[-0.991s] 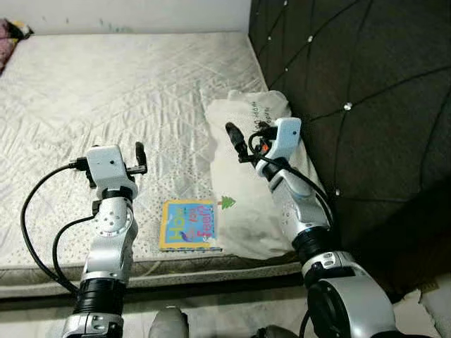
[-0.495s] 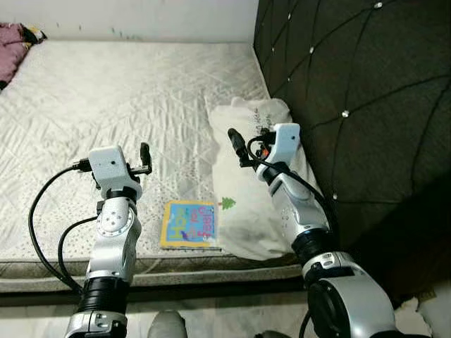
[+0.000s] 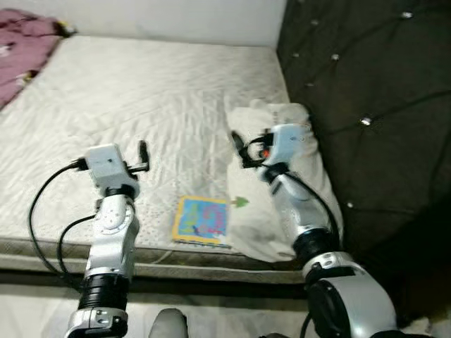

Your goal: Clean up the room

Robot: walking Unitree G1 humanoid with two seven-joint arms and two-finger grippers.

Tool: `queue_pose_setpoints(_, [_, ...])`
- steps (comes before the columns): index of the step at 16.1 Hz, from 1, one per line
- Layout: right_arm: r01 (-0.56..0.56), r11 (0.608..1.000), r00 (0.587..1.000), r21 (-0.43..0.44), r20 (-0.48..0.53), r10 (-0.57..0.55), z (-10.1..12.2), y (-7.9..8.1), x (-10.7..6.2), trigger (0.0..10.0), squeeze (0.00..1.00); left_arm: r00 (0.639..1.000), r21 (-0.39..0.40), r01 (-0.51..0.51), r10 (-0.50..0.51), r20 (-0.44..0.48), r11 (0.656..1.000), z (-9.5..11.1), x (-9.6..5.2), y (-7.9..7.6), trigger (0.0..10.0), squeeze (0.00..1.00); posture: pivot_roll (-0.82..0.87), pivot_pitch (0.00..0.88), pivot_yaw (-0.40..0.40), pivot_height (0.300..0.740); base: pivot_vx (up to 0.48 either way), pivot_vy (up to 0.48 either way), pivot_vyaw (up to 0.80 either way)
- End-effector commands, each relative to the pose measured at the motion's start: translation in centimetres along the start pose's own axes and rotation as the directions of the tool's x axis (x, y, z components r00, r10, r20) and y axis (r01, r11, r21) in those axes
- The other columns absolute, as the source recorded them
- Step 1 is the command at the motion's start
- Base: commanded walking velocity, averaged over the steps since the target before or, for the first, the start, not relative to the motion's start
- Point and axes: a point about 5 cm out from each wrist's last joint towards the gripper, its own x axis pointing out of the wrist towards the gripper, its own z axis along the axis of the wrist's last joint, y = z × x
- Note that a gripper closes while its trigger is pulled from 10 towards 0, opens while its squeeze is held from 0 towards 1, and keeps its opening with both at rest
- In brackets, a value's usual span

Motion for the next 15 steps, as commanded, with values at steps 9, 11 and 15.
queue_pose_setpoints(9, [0.017, 1.0, 1.0, -0.022, 0.006, -0.017, 0.29, -0.54, 0.05, 10.0, 0.0, 1.0, -0.036, 0.021, -0.021, -0.006, 0.999, -0.17, 0.0, -0.47, 10.0, 0.0, 0.11, 0.0, -0.003, 0.74, 0.0, 0.309, 0.0])
queue_pose_setpoints(11, [0.017, 1.0, 1.0, -0.022, 0.006, -0.017, 0.29, -0.54, 0.05, 10.0, 0.0, 1.0, -0.036, 0.021, -0.021, -0.006, 0.999, -0.17, 0.0, -0.47, 10.0, 0.0, 0.11, 0.0, -0.003, 0.74, 0.0, 0.48, 0.0])
queue_pose_setpoints(15, [0.017, 1.0, 1.0, -0.022, 0.006, -0.017, 0.29, -0.54, 0.05, 10.0, 0.0, 1.0, -0.036, 0.021, -0.021, -0.006, 0.999, -0.17, 0.0, -0.47, 10.0, 0.0, 0.11, 0.0, -0.003, 0.74, 0.0, 0.48, 0.0])
